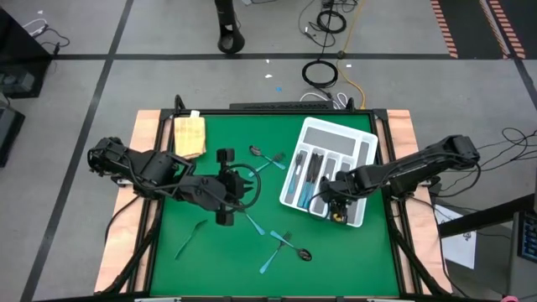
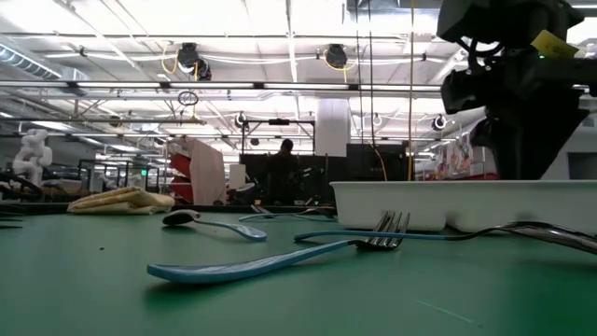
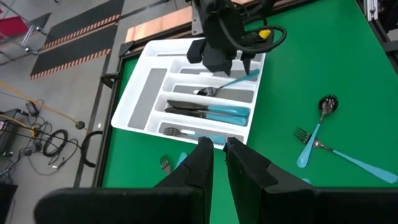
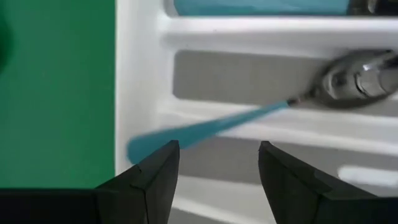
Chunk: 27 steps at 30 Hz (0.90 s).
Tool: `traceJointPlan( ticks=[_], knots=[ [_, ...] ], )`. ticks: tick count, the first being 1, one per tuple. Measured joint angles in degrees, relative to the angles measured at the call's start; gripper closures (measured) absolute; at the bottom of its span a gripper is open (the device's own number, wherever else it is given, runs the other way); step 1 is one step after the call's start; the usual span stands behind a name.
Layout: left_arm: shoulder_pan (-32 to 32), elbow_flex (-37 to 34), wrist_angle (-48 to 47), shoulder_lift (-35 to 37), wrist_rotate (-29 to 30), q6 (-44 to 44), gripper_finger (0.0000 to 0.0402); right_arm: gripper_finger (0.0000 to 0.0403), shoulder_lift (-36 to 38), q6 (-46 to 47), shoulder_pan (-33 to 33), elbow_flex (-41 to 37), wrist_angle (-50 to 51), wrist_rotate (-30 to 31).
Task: Sort silverware
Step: Put the blue spoon into the white cutlery tray
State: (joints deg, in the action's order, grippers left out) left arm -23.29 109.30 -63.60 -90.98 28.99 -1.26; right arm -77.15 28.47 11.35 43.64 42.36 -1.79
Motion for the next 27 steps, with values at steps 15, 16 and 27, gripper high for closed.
traceJointPlan(
  ticks=[15,16,27],
  knots=[
    [0.0,-0.02,-3.01,0.0,0.0,0.04,0.035,0.0197,3.29,4.12,0.0,2.7,2.51,4.71],
    [0.0,-0.02,-2.97,0.0,0.0,0.04,0.035,0.0197,3.23,4.77,0.0,2.68,5.86,4.73],
    [0.0,-0.02,-2.97,0.0,0.0,0.04,0.035,0.0197,0.73,5.48,3.04,2.34,8.88,4.81]
  ],
)
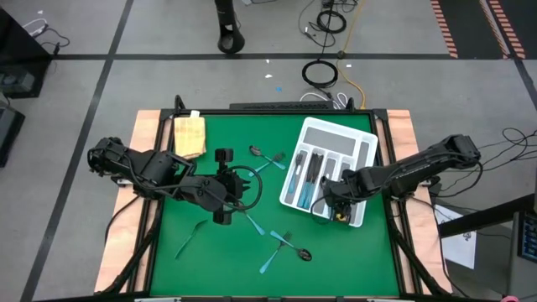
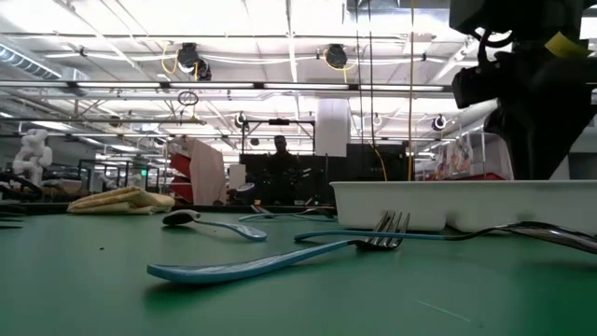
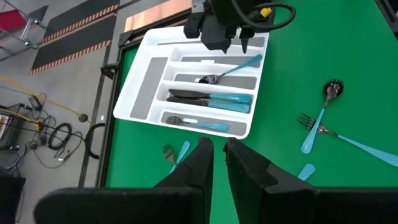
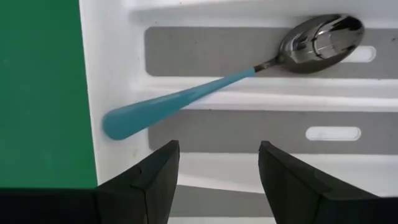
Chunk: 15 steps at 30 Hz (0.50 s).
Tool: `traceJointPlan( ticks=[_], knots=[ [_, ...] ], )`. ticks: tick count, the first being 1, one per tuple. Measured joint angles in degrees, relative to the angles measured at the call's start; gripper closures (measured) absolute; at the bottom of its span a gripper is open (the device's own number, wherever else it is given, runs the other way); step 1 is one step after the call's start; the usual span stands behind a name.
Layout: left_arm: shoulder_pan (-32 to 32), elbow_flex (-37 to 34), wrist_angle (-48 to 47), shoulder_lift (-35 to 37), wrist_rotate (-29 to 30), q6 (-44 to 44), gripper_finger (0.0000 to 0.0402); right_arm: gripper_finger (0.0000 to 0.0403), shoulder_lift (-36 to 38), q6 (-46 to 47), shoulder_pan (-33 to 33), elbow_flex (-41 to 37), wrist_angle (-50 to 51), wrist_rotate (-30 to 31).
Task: Sort silverware
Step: Put the blue spoon into the white cutlery tray
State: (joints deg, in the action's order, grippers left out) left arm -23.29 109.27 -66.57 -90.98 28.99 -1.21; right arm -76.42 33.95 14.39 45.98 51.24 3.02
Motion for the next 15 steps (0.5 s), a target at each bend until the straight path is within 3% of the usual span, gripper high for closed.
traceJointPlan(
  ticks=[15],
  knots=[
    [0.0,0.0,-0.24,0.0,-0.01,0.02,0.035,0.0197,-4.52,-2.53,0.61,-0.02,-9.93,-1.02]
  ],
)
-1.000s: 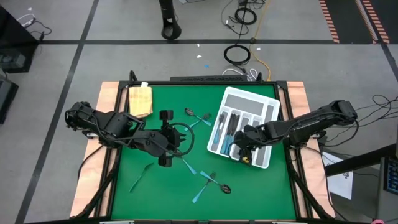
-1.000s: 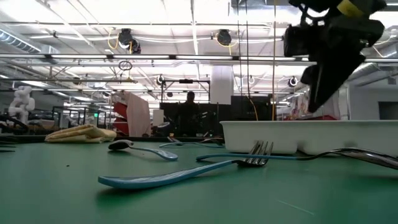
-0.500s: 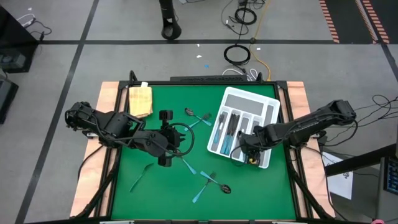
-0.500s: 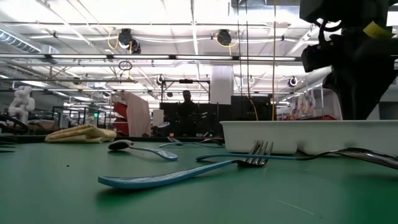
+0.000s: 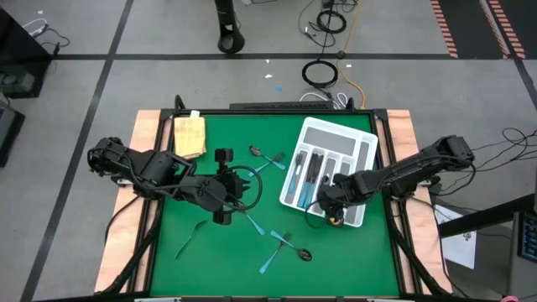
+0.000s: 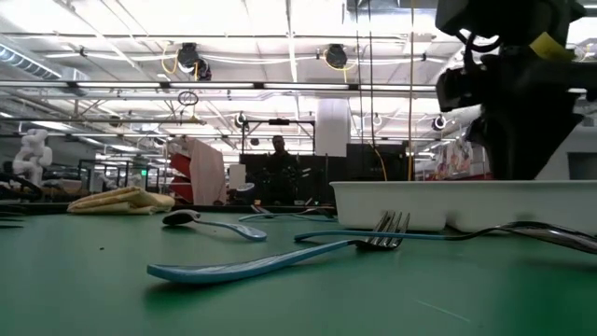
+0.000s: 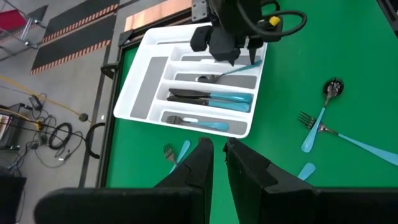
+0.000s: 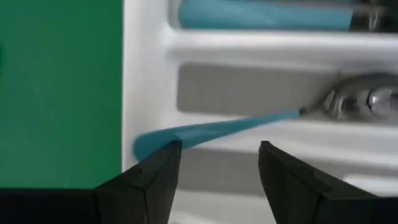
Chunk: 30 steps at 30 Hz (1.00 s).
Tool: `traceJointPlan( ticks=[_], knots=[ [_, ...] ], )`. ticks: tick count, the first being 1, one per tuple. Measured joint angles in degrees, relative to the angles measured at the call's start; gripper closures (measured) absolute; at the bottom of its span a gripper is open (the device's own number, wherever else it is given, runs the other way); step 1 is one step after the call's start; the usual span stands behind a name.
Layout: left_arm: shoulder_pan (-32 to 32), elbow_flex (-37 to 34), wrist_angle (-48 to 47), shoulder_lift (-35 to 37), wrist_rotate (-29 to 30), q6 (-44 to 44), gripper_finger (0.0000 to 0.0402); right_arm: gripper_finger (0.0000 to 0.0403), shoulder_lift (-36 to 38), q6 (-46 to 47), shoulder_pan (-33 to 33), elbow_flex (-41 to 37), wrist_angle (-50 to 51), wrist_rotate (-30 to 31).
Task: Sort silverware
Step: Put the blue spoon into the white cutlery tray
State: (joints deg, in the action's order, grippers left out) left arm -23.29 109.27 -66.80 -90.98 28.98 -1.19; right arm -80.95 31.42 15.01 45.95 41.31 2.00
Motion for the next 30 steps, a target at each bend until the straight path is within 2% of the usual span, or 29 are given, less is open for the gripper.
traceJointPlan(
  ticks=[8,13,30],
  knots=[
    [0.0,0.0,-1.85,0.0,-0.01,0.04,0.035,0.0197,-0.07,-2.95,-2.47,0.0,-3.22,-0.44],
    [0.0,0.0,-1.73,0.0,-0.01,0.09,0.035,0.0197,-0.07,-5.49,-4.89,0.0,-6.74,2.32],
    [0.0,0.0,-1.87,0.0,-0.01,0.11,0.035,0.0197,-0.37,-10.09,-12.78,0.0,-3.45,4.09]
  ],
)
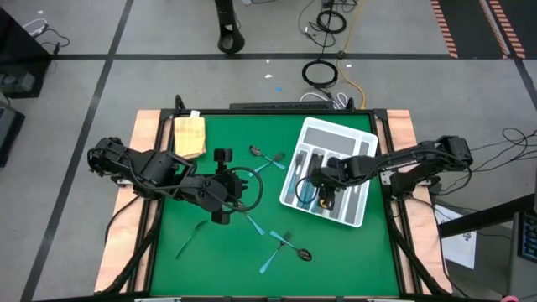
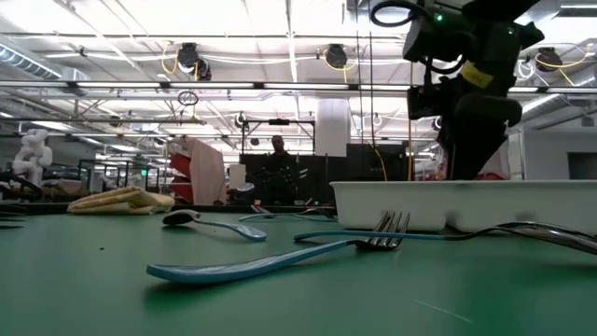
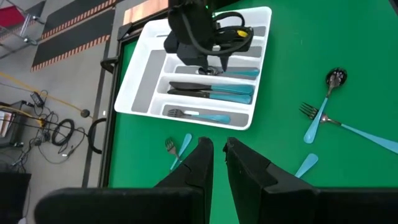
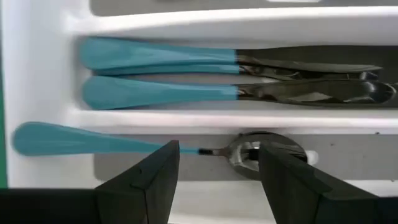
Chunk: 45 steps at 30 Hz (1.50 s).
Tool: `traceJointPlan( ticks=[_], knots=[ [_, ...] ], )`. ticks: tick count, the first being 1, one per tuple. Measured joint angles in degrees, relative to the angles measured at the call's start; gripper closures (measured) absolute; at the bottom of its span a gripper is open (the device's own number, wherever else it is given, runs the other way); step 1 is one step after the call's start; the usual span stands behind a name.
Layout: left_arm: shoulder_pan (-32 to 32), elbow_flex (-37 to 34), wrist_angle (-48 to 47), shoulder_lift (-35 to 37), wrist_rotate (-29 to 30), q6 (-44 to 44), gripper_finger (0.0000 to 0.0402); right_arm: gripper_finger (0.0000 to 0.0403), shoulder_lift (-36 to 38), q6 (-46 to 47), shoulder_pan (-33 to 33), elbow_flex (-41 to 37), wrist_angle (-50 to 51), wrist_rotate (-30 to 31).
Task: Sort silverware
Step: Put the blue spoon into the white cutlery tray
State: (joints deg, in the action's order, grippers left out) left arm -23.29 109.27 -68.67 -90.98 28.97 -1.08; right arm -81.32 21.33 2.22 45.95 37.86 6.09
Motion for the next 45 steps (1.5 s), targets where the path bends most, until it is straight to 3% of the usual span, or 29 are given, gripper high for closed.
traceJointPlan(
  ticks=[19,28,32,38,45],
  knots=[
    [0.0,0.0,-1.09,0.0,1.04,0.06,0.035,0.0197,-0.33,-1.56,-2.17,-4.77,-1.11,1.5],
    [0.08,0.0,-1.0,0.0,2.86,1.84,0.035,0.0197,-0.31,-4.31,-8.77,-4.81,-1.7,6.11],
    [0.11,0.0,-1.04,0.0,2.89,1.84,0.035,0.0197,-0.31,-5.1,-11.27,-4.81,-1.7,5.25],
    [0.07,0.0,-1.39,0.0,2.96,1.82,0.035,0.0197,-0.31,-5.14,-10.98,-4.81,-2.17,-2.69],
    [0.07,0.0,-1.41,0.0,3.02,1.88,0.035,0.0197,-1.05,-5.56,-11.23,-4.81,-1.6,-1.25]
  ],
)
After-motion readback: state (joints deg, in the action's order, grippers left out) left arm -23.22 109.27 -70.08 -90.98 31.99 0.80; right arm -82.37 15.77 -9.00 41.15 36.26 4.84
